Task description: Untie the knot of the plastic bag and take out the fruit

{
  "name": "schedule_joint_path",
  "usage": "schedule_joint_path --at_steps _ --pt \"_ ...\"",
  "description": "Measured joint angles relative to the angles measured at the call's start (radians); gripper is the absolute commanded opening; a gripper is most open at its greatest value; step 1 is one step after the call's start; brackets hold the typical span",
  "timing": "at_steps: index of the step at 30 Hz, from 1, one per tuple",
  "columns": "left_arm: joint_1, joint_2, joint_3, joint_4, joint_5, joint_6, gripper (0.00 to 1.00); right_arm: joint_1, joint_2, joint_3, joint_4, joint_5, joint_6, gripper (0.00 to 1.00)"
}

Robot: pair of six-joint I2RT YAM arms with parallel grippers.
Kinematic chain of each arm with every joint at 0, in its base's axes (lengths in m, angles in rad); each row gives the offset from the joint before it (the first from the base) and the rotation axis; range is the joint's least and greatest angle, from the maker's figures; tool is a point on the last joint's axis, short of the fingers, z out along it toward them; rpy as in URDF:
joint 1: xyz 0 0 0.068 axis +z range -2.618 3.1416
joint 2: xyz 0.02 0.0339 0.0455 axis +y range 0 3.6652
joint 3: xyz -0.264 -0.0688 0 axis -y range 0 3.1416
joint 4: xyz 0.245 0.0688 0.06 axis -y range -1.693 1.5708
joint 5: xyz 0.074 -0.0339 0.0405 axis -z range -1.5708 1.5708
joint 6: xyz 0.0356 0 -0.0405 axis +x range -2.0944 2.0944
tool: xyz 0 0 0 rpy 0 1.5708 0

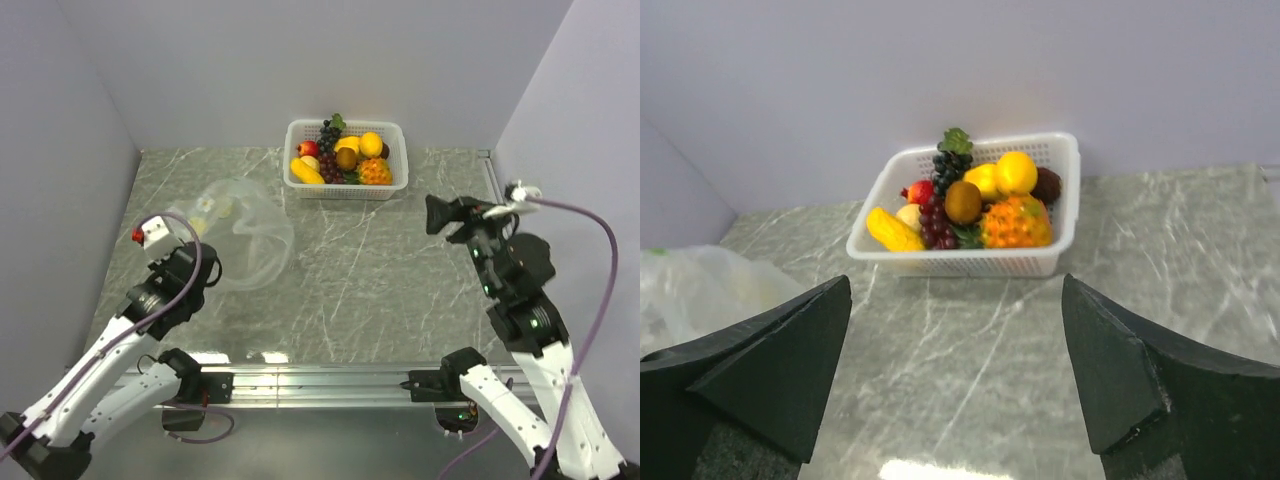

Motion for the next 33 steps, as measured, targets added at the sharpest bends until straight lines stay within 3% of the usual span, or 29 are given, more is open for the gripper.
schedule_joint_path --at_steps 3,4,6,7,10,24,33 --pt "0.150 0.067 0.000 0.053 0.010 0.068 0.15 0.000 -0.117 -0.046 -0.059 0.032 0.015 0.95" --pt "0.203 0.084 0.000 0.073 0.033 0.092 0.35 0.000 -0.151 -0.056 -0.080 0.045 0.016 0.96" --pt "0.269 0.087 -0.001 0.095 0.063 0.126 0.60 0.000 -0.209 -0.076 -0.119 0.076 0.020 0.96" --pt "0.286 0.075 -0.001 0.104 0.074 0.142 0.78 0.000 -0.232 -0.081 -0.135 0.085 0.021 0.97" --pt "0.294 0.007 0.004 0.113 0.113 0.175 0.96 0.000 -0.303 -0.096 -0.190 0.128 0.019 0.98" --pt "0.295 -0.395 0.325 0.027 0.237 0.426 0.99 0.000 -0.628 -0.134 -0.280 0.255 -0.014 0.99" --pt "0.295 -0.558 0.400 0.028 0.213 0.522 0.99 0.000 -0.660 -0.186 -0.271 0.257 -0.039 1.00"
